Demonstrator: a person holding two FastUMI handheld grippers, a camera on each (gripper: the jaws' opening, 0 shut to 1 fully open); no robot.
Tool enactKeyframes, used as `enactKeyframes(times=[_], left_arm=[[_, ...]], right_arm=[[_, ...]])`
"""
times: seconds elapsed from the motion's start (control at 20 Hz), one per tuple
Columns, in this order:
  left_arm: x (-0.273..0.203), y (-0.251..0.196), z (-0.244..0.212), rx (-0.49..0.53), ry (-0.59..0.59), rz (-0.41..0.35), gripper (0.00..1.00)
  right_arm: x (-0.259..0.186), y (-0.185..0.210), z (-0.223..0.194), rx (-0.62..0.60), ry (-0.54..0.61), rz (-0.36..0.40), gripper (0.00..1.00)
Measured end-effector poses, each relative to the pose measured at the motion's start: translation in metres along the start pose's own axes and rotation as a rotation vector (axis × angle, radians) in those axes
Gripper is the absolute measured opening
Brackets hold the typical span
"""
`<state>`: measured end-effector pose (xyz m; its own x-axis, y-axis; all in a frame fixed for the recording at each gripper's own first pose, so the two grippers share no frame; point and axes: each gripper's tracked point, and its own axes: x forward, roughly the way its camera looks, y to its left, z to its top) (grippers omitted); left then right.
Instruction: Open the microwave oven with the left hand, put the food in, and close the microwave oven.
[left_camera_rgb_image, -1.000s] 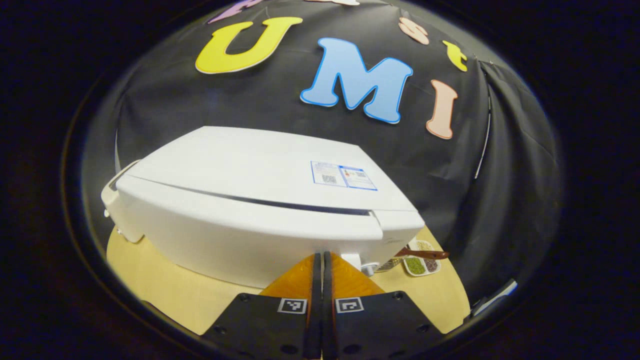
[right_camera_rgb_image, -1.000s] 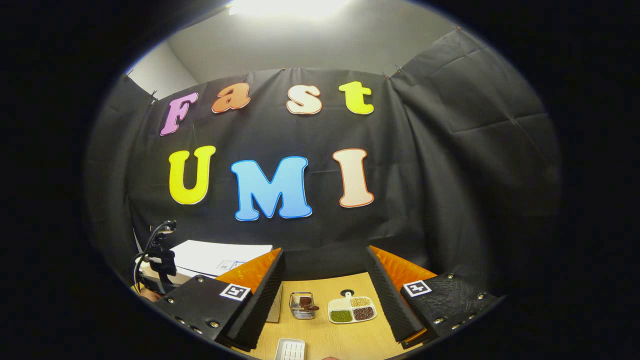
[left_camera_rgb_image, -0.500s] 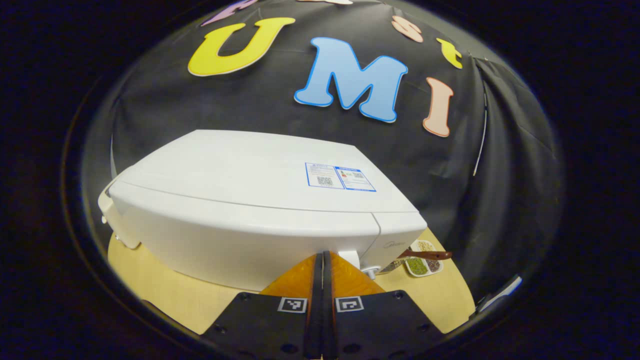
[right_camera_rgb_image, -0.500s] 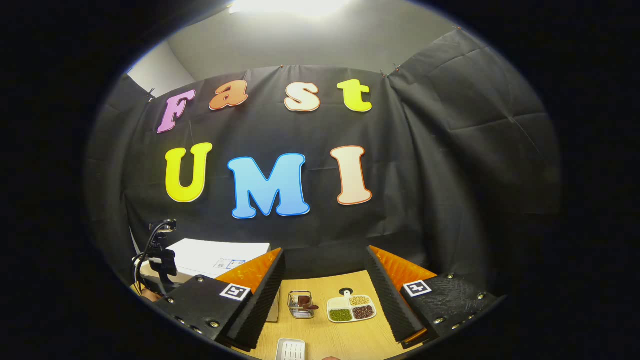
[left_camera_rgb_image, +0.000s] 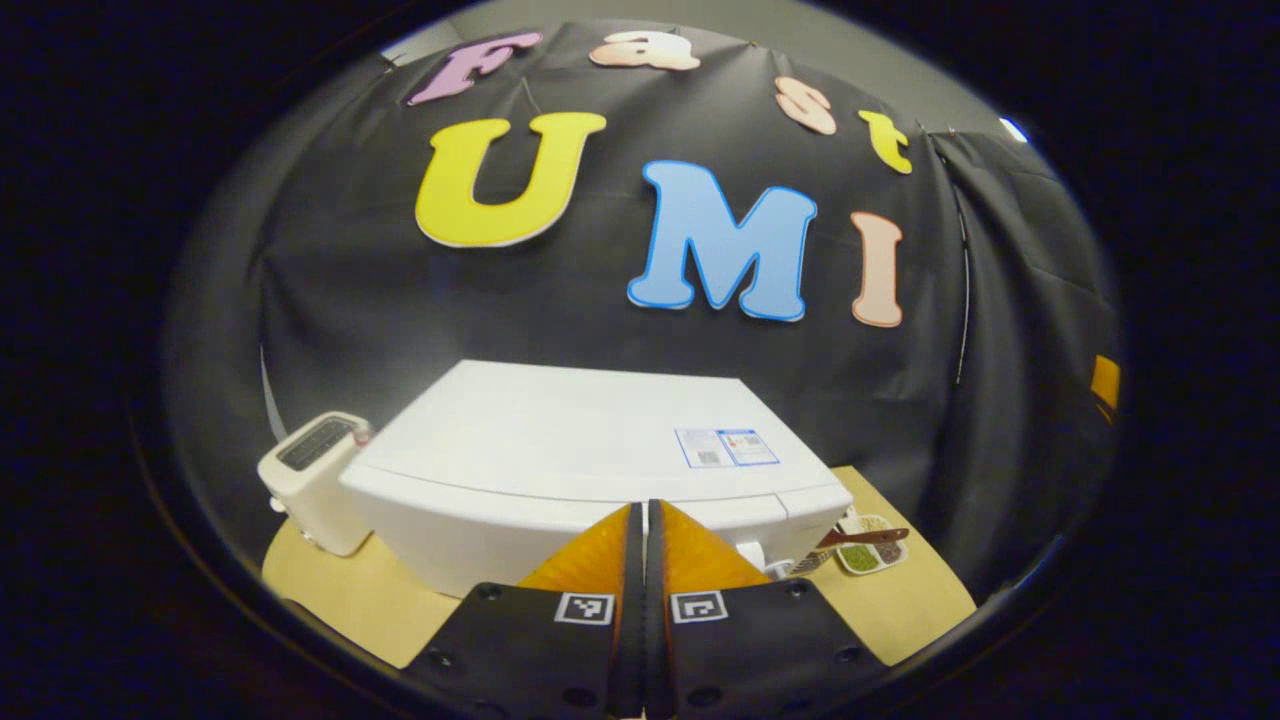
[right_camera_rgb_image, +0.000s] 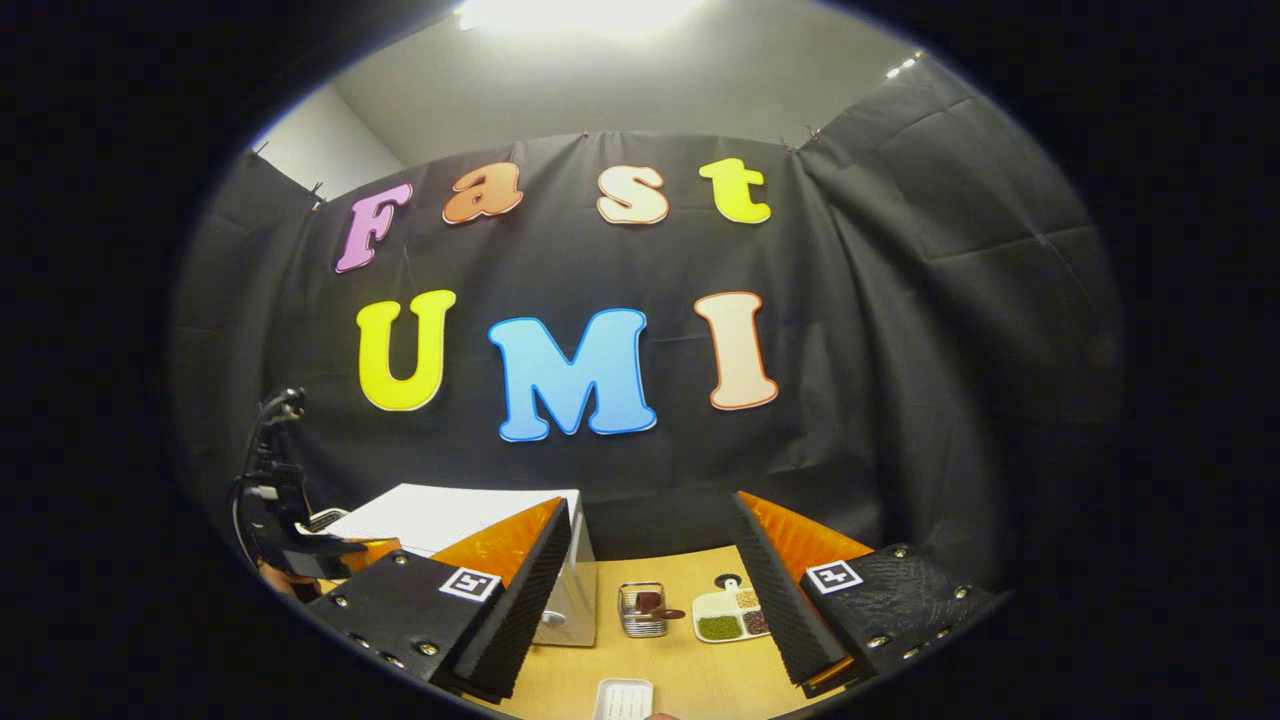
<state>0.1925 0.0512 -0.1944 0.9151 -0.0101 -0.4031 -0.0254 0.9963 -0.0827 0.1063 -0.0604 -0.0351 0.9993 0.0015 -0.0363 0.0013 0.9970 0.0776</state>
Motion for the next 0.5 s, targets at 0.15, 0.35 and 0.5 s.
enactKeyframes(times=[0.15, 0.35, 0.5], left_arm=[[-0.065, 0.042, 0.042, 0.064, -0.112, 0.081, 0.06], [-0.149, 0.065, 0.095, 0.095, -0.271, 0.116, 0.05], [-0.198, 0.066, 0.107, 0.082, -0.327, 0.073, 0.44]], right_arm=[[-0.008, 0.033, 0.016, 0.01, -0.026, 0.042, 0.95], [-0.027, 0.068, 0.027, -0.004, -0.041, 0.072, 0.95], [-0.044, 0.089, 0.033, 0.005, -0.028, 0.07, 0.95]])
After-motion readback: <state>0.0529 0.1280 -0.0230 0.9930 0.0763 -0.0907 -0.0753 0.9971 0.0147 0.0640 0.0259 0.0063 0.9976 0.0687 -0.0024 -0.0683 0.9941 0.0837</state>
